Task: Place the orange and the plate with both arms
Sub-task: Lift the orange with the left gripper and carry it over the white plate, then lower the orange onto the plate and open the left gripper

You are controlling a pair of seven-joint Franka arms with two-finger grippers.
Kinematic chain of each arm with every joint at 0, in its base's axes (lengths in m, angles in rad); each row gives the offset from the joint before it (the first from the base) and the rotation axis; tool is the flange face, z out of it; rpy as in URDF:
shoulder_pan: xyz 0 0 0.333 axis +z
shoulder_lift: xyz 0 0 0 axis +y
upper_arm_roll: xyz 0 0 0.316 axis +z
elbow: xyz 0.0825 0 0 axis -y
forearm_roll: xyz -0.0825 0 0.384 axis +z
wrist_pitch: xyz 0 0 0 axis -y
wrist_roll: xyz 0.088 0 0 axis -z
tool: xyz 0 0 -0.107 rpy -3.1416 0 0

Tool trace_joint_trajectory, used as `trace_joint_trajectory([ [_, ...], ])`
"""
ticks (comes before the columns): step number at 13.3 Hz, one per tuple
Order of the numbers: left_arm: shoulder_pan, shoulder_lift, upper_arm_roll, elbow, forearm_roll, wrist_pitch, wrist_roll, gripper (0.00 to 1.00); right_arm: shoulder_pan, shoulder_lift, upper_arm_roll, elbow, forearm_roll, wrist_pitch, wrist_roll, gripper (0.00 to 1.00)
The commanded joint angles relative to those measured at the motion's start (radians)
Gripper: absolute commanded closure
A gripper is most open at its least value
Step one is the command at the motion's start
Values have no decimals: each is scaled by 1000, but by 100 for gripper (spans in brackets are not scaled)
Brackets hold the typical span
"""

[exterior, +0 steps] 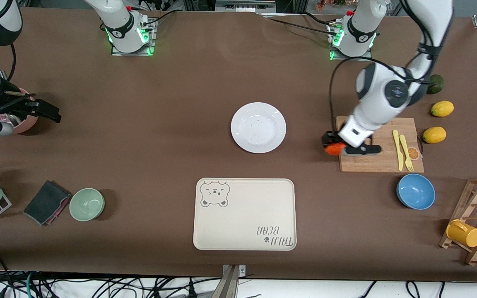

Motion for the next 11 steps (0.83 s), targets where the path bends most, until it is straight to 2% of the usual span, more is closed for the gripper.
trace_joint_trajectory([
  [1,-154,25,-10,59,-24,-6,-207,100,-9,-1,7,8,14,-13,-5,0],
  [3,-270,82,-9,114,-14,-3,-339,100,-9,-1,7,8,14,-13,-5,0],
  [6,-379,152,-9,191,-13,-3,-454,100,-9,-1,5,8,14,-13,-5,0],
  [10,-423,212,-9,185,32,-3,-510,100,-9,-1,5,8,14,-13,-5,0],
  [11,-436,223,-9,181,33,-3,-522,94,-9,-1,5,7,14,-13,-5,0],
])
